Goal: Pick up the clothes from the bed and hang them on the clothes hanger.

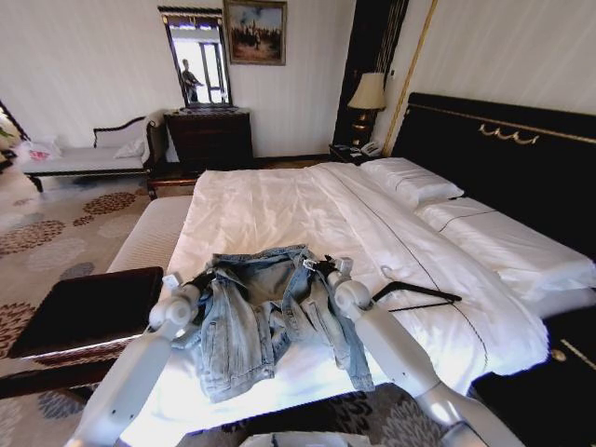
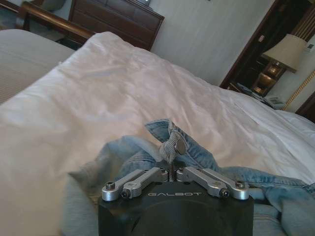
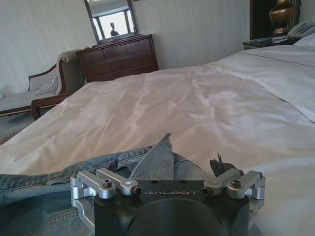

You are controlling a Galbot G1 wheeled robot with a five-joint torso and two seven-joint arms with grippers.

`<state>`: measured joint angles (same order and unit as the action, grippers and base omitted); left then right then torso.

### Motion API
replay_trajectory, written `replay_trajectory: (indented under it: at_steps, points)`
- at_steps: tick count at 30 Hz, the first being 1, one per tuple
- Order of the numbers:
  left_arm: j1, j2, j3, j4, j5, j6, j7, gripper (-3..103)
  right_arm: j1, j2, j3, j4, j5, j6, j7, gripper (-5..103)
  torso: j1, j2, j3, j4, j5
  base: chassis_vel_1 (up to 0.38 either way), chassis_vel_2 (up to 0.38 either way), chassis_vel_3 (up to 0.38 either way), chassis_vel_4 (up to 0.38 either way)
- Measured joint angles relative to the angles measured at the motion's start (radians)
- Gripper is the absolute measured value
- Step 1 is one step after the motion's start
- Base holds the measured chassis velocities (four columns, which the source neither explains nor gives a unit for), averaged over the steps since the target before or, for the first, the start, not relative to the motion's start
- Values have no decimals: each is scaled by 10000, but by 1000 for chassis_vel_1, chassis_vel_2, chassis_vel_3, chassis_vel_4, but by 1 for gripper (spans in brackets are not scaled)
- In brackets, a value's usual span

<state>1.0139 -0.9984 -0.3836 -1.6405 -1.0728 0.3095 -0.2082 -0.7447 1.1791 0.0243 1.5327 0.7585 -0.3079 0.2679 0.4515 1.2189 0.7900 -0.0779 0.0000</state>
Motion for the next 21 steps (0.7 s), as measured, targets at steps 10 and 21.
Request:
replay_trajectory:
  at_steps: [10, 21]
  points:
    - [-360, -65, 91, 1319, 565, -82, 474, 3, -317, -220, 184, 523, 229, -19, -4, 100, 2, -1, 2, -2, -1, 0, 0, 0, 0]
    - [-133, -191, 117, 1703, 1144, -20, 513, 41, -609, -424, 349, 846, 308, -42, -1, 100, 1, 0, 1, -1, 0, 0, 0, 0, 0]
